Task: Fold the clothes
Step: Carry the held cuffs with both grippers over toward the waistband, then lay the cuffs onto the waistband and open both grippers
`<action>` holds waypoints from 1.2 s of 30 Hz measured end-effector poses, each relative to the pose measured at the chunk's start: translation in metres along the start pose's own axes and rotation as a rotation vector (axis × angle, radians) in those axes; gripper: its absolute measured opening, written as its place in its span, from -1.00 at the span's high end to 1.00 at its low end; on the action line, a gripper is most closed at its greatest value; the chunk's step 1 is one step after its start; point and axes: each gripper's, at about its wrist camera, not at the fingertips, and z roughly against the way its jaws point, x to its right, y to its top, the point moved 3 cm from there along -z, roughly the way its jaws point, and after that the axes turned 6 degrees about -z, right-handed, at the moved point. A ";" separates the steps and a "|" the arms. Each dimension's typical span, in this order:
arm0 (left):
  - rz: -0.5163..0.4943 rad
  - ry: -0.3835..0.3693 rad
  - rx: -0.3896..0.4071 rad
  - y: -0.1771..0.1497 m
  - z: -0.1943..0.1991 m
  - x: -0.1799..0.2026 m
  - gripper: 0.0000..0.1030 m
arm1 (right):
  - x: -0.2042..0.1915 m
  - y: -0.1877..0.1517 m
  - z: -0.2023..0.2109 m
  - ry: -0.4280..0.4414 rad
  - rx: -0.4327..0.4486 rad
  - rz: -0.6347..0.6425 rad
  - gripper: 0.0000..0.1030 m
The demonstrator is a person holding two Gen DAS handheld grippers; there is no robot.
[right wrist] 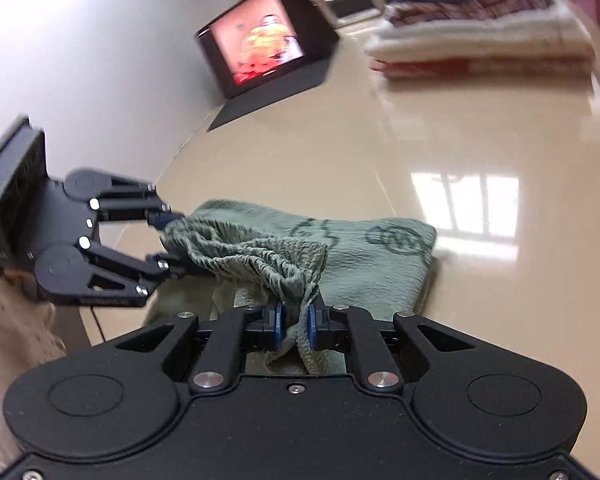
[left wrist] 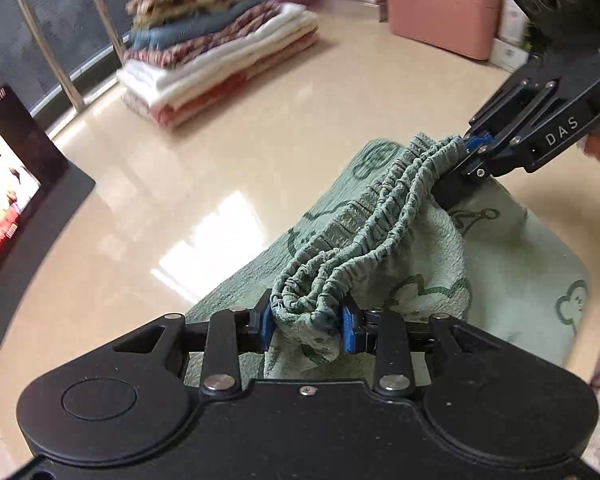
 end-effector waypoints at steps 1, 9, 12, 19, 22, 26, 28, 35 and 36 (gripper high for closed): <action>0.012 -0.003 0.006 -0.001 -0.003 -0.005 0.38 | 0.006 0.002 -0.004 0.011 0.011 -0.020 0.77; 0.043 0.027 0.177 0.003 0.033 -0.022 0.38 | 0.011 0.005 0.009 0.196 0.193 -0.077 0.78; 0.051 0.043 0.202 0.013 0.035 -0.033 0.38 | 0.006 0.016 0.019 0.220 0.227 -0.046 0.78; 0.129 0.107 0.046 0.023 -0.036 -0.049 0.18 | 0.038 0.042 -0.042 0.085 0.168 -0.138 0.70; 0.141 0.158 0.057 0.014 -0.040 -0.045 -0.51 | 0.048 0.036 -0.052 0.009 0.168 -0.165 0.36; 0.182 0.246 0.199 -0.005 -0.004 -0.039 -0.83 | 0.047 0.024 -0.025 -0.009 0.273 -0.156 -0.11; 0.179 0.256 0.267 -0.014 0.014 -0.027 -0.78 | 0.037 0.014 -0.006 -0.024 0.344 -0.098 -0.13; 0.081 0.229 0.316 -0.046 0.034 0.039 0.06 | -0.036 -0.054 0.004 -0.111 0.321 0.290 0.38; 0.083 0.211 0.304 -0.051 0.032 0.045 0.09 | -0.044 -0.065 -0.003 -0.147 0.291 0.343 0.47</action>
